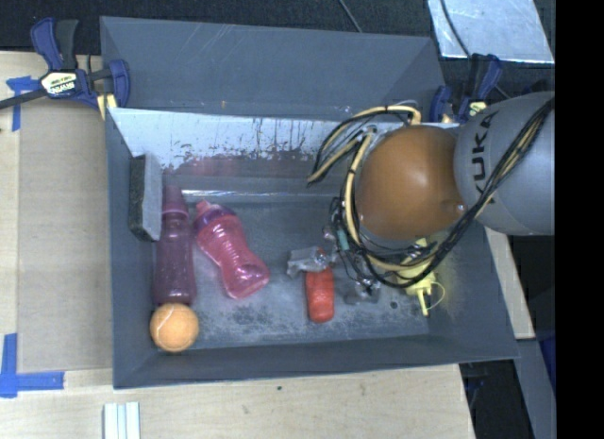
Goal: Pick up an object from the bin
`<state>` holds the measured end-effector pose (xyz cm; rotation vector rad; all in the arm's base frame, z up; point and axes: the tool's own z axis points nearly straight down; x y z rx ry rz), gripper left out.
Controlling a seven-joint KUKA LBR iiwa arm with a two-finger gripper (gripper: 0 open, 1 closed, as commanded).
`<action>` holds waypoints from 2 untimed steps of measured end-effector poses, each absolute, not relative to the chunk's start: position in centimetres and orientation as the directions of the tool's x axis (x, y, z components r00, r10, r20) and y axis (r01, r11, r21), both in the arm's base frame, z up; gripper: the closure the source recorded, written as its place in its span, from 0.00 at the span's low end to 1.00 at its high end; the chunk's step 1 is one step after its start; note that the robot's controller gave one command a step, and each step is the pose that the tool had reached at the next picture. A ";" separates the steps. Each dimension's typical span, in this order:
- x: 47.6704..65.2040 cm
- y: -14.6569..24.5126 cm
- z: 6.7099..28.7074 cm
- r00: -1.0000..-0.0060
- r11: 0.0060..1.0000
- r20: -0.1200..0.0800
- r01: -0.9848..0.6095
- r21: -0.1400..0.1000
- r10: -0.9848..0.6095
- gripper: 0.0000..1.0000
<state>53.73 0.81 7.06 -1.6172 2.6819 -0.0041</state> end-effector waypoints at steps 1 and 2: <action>53.2 3.5 7.1 -0.308 0.308 -0.004 -0.951 -0.011 -0.951 1.00; 53.2 3.6 7.1 -0.308 0.308 -0.004 -0.951 -0.011 -0.951 1.00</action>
Offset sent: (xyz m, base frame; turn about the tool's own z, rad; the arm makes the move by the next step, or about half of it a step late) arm 0.0000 0.0000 0.0000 0.0000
